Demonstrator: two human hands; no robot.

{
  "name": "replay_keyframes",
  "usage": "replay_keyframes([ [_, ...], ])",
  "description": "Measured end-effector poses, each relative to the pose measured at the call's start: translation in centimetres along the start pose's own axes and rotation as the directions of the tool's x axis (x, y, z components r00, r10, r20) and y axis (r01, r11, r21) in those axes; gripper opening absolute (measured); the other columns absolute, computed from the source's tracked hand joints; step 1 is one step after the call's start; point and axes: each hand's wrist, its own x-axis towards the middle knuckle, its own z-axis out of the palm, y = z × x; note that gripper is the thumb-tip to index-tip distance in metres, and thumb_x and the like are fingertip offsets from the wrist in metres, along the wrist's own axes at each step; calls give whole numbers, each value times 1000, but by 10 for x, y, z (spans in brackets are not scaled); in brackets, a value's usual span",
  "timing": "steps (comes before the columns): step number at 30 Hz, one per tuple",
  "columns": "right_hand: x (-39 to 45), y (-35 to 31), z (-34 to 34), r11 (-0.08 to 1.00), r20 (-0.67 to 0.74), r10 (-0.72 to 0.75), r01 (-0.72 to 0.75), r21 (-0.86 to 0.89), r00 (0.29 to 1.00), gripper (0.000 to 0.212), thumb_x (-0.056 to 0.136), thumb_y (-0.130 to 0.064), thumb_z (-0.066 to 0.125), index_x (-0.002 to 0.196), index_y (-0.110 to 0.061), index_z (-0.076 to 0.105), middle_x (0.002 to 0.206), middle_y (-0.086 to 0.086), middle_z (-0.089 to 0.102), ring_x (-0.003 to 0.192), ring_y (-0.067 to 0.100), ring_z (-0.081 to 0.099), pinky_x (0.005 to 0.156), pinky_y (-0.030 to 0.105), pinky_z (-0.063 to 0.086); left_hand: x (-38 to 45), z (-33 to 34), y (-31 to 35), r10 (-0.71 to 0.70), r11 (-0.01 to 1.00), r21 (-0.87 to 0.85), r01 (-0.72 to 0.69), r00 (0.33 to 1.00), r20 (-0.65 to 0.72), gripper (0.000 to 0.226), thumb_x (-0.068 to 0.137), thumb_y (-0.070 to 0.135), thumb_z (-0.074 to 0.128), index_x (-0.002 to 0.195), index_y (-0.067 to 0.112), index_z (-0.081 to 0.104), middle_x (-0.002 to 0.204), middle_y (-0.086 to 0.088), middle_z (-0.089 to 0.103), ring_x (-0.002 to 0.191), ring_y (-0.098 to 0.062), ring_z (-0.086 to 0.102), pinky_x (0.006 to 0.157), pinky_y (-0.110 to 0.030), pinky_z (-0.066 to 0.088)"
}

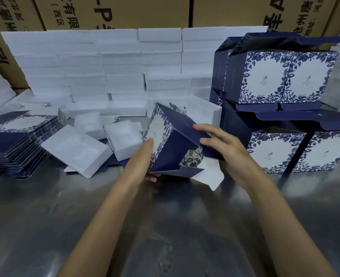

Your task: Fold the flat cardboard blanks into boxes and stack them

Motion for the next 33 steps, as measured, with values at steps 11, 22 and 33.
replay_keyframes([
  [11,-3,1,18,930,21,-164,161,-331,986,35,84,-18,81,118,-26,73,128,-10,54,125,9,52,100,36,52,-20,1,5,712,699,148,-700,701,-44,34,92,33,67,125,38,59,136,11,42,126,8,43,97,-7,38],
  [22,1,11,36,909,-162,-298,228,-350,941,27,79,-12,85,98,-29,74,114,-5,58,118,20,55,94,26,45,-26,-4,9,746,648,190,-737,665,35,14,86,36,73,100,38,70,154,23,34,134,9,39,97,-18,39],
  [33,1,5,24,950,-121,-224,189,-250,967,25,78,-14,86,87,-36,80,111,-13,61,117,17,55,96,42,47,-30,-5,12,694,708,124,-696,717,66,20,77,38,78,96,34,75,141,21,47,134,-6,45,103,-42,46],
])
